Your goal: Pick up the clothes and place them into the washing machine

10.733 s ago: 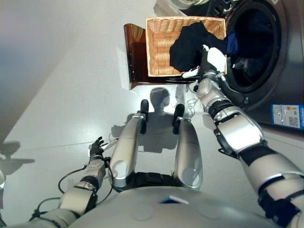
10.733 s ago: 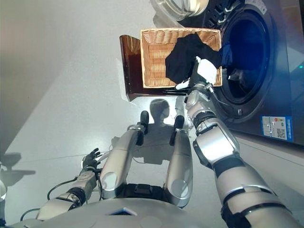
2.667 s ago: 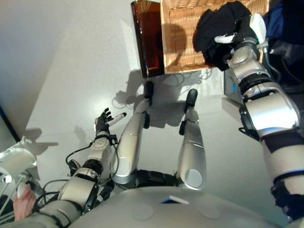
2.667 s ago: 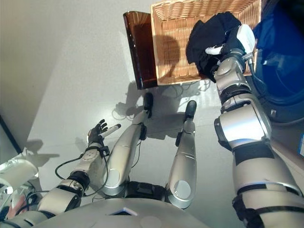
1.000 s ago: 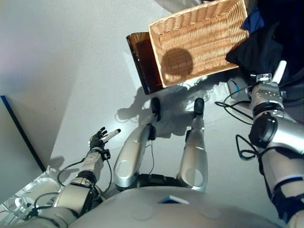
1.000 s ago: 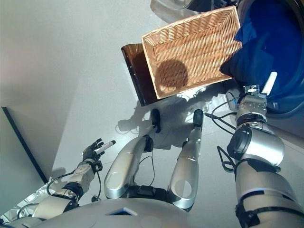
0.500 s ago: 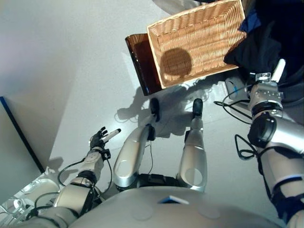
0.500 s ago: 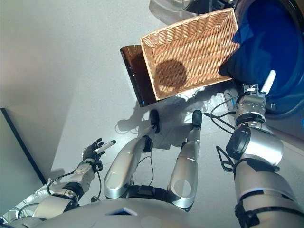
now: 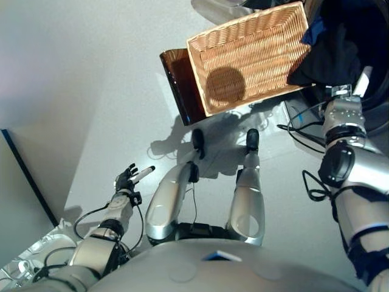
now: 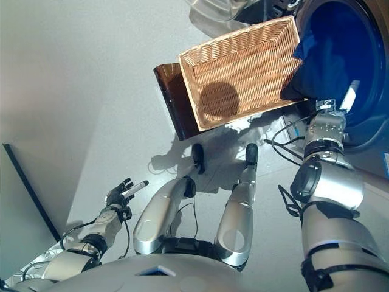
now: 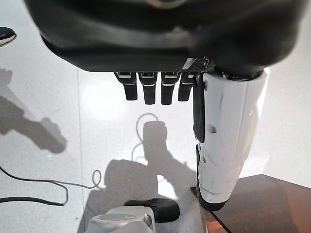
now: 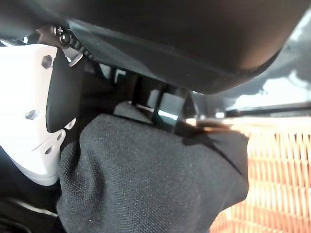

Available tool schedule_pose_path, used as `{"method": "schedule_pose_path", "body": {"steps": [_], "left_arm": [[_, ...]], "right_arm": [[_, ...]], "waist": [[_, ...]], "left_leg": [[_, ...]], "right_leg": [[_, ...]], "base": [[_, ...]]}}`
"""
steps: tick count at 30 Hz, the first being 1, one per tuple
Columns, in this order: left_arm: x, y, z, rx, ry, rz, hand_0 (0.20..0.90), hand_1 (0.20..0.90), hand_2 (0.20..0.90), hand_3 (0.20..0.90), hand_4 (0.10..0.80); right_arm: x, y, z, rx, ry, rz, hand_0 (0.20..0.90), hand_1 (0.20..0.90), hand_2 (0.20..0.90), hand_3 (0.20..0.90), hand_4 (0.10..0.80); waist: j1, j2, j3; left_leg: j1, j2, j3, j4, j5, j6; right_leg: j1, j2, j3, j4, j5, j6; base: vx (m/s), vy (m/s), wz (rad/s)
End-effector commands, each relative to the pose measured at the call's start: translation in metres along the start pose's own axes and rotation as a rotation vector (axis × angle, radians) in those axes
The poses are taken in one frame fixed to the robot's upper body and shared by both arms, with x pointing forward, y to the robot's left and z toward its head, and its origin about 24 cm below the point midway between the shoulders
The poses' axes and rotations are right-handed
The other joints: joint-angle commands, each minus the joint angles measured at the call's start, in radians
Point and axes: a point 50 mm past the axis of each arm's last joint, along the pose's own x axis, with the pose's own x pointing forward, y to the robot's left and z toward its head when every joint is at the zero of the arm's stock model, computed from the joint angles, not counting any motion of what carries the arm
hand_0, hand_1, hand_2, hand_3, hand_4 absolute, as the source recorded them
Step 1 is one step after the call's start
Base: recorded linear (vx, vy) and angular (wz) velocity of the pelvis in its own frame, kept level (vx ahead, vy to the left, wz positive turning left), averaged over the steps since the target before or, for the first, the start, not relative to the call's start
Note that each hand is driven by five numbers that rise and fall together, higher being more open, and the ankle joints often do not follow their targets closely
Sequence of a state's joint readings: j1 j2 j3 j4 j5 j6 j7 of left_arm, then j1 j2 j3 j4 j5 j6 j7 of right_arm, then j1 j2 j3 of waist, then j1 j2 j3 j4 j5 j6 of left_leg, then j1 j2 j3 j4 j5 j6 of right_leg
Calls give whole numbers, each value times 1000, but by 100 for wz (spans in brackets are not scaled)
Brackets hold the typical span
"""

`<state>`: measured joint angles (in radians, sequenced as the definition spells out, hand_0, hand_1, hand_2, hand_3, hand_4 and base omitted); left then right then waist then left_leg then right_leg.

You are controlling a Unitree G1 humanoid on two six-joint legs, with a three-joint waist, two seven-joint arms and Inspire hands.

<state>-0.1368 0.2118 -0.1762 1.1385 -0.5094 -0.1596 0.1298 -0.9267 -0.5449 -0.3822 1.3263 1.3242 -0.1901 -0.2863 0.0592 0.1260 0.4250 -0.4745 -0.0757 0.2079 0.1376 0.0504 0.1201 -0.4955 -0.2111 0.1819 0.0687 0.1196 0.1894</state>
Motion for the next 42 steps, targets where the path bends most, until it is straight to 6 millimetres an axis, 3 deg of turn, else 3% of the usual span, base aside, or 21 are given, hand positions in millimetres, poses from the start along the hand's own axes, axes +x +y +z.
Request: {"method": "schedule_pose_path", "body": {"steps": [1, 6, 10, 11, 12, 13, 14, 15, 18, 20, 26, 34, 37, 42], "left_arm": [[-12, 36, -37, -1, 115, 114, 900, 900, 900, 900, 800], [-15, 38, -43, -8, 126, 104, 900, 900, 900, 900, 800], [-15, 38, -43, 0, 125, 98, 900, 900, 900, 900, 800], [-13, 35, -39, 16, 111, 87, 900, 900, 900, 900, 800], [-13, 36, -39, 16, 112, 89, 900, 900, 900, 900, 800], [-8, 13, -31, 19, 98, 62, 900, 900, 900, 900, 800], [-9, 23, -39, 41, 161, 130, 900, 900, 900, 900, 800], [-9, 24, -39, 42, 162, 134, 900, 900, 900, 900, 800], [-12, 40, -45, 29, 204, 218, 900, 900, 900, 900, 800], [-12, 40, -45, -12, 183, 238, 900, 900, 900, 900, 800], [-18, 39, -56, -2, 195, 202, 900, 900, 900, 900, 800], [-18, 42, -57, -2, 203, 205, 900, 900, 900, 900, 800], [-20, 40, -64, 14, 234, 192, 900, 900, 900, 900, 800], [-22, 36, -68, 59, 242, 149, 900, 900, 900, 900, 800]], "right_arm": [[-8, 33, 88, -164, -356, 217, 200, 200, 200, 200, 300], [2, -2, 74, -197, -288, 114, 200, 200, 200, 200, 300], [5, -16, 61, -228, -248, 85, 200, 200, 200, 200, 300], [6, -24, 46, -300, -204, 84, 200, 200, 200, 200, 300], [6, -25, 45, -302, -202, 83, 200, 200, 200, 200, 300], [4, -26, 22, -369, -145, 112, 200, 200, 200, 200, 300], [2, -43, 3, -487, -109, 126, 200, 200, 200, 200, 300], [1, -44, 1, -489, -106, 124, 200, 200, 200, 200, 300], [-15, -65, -52, -682, 19, 229, 200, 200, 200, 200, 300], [-19, -68, -60, -749, 38, 254, 200, 200, 200, 200, 300], [-15, -73, -55, -898, 44, 261, 200, 200, 200, 200, 300], [-22, -130, -67, -1009, 154, 170, 200, 200, 200, 200, 300], [-33, -172, -75, -1083, 248, 114, 200, 200, 200, 200, 300], [-39, -188, -77, -1173, 298, 120, 200, 200, 200, 200, 300]], "waist": [[-32, 8, -94], [-21, 3, -101], [-20, -11, -112], [-17, -24, -121], [-19, -25, -120], [-25, -45, -122], [-33, -84, -134], [-35, -88, -135], [-45, -147, -152], [-43, -158, -155], [-30, -153, -148], [-29, -184, -185], [-34, -201, -216], [-38, -203, -244]], "left_leg": [[-18, 103, -93, 49, 5, -157], [38, 111, -105, 55, -3, -157], [72, 116, -114, 47, -6, -157], [86, 120, -118, 44, -6, -159], [91, 120, -118, 42, -5, -159], [108, 126, -119, 36, -6, -160], [122, 137, -116, 32, -3, -162], [124, 136, -115, 30, -2, -162], [139, 147, -118, 21, 2, -167], [139, 146, -120, 15, 6, -168], [135, 143, -135, 0, 23, -167], [190, 154, -144, -19, 20, -166], [241, 162, -144, -43, 21, -168], [276, 171, -146, -56, 15, -166]], "right_leg": [[48, 35, -27, 113, -78, -64], [113, 30, -45, 114, -94, -64], [145, 31, -55, 108, -102, -62], [159, 35, -60, 104, -103, -64], [164, 35, -60, 102, -103, -64], [178, 39, -62, 98, -108, -65], [189, 45, -69, 93, -105, -67], [192, 44, -69, 91, -105, -67], [208, 53, -79, 84, -104, -70], [209, 52, -85, 78, -97, -68], [215, 50, -105, 77, -95, -67], [264, 59, -117, 75, -107, -67], [313, 65, -131, 62, -112, -64], [340, 71, -137, 60, -119, -62]], "base": [[0, 0, 0], [29, -20, -4], [26, -25, 1], [0, 0, 0], [34, -54, 0], [46, -104, -1], [46, -103, -2], [42, -137, -3], [18, -100, -9], [-10, -39, -12], [-29, 8, 12], [29, -6, 2], [90, -30, 3], [30, -14, -1]]}}
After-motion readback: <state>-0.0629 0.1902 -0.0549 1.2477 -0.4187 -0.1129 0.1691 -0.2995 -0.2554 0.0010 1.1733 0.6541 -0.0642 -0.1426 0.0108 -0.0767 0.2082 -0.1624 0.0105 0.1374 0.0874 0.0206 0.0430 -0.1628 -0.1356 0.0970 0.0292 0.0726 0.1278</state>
